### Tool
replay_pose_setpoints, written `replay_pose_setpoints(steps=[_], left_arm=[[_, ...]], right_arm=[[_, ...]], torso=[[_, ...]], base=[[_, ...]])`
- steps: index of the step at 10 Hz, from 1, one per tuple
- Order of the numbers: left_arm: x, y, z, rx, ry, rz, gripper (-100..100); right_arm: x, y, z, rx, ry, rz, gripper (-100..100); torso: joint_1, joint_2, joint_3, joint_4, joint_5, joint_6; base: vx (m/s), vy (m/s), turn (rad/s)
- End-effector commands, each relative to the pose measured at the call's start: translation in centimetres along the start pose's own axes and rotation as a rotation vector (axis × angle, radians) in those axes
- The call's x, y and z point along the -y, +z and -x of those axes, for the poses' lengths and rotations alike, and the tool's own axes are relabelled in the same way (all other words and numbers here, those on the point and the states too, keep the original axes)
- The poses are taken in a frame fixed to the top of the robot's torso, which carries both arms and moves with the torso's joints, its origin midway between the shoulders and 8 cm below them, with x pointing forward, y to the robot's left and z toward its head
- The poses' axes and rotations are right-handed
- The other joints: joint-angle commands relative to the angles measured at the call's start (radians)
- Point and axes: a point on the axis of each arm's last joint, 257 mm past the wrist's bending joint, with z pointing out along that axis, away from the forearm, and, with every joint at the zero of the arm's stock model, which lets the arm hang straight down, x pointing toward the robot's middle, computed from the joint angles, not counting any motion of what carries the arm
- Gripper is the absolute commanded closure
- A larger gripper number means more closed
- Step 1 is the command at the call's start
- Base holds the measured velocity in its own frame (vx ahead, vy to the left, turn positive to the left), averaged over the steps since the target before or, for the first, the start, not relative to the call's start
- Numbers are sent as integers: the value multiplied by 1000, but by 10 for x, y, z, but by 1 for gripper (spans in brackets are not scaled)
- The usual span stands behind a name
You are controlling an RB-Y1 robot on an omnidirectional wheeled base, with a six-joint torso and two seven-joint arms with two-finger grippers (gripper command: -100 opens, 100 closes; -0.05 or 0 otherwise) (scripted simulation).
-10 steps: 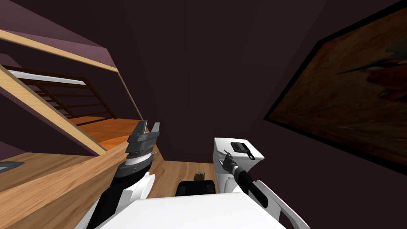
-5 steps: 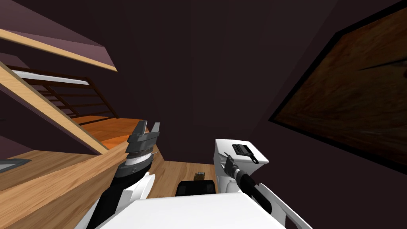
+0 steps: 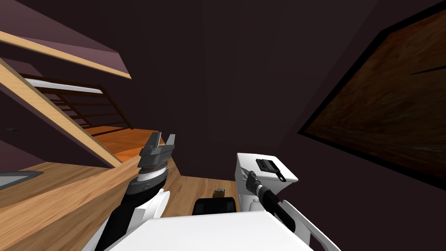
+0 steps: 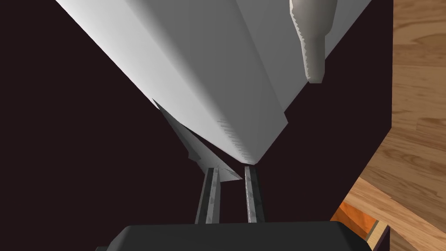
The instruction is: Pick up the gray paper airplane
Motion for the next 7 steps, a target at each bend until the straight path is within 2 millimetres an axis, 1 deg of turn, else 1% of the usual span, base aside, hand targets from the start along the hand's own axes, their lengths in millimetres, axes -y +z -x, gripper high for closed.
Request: replay_pose_setpoints(steps=[1, 3, 4, 5, 6, 7], left_arm=[[0, 0, 0, 0, 0, 0, 0], [0, 0, 0, 0, 0, 0, 0], [0, 0, 0, 0, 0, 0, 0], [0, 0, 0, 0, 0, 0, 0], [0, 0, 0, 0, 0, 0, 0], [0, 0, 0, 0, 0, 0, 0]], right_arm=[[0, 0, 0, 0, 0, 0, 100], [1, 0, 0, 1, -2, -2, 100], [1, 0, 0, 1, -2, -2, 0], [1, -5, 5, 5, -5, 5, 100], [1, -2, 4, 4, -3, 1, 100], [1, -3, 4, 4, -4, 1, 0]], torso=[[0, 0, 0, 0, 0, 0], [0, 0, 0, -1, -1, 0], [0, 0, 0, -1, -1, 0], [-1, 0, 0, -1, -1, 0], [-1, 1, 0, -1, -1, 1], [-1, 1, 0, -1, -1, 0]], base=[[0, 0, 0], [0, 0, 0], [0, 0, 0], [-18, -13, -61], [-10, -7, -17], [0, 0, 0]])
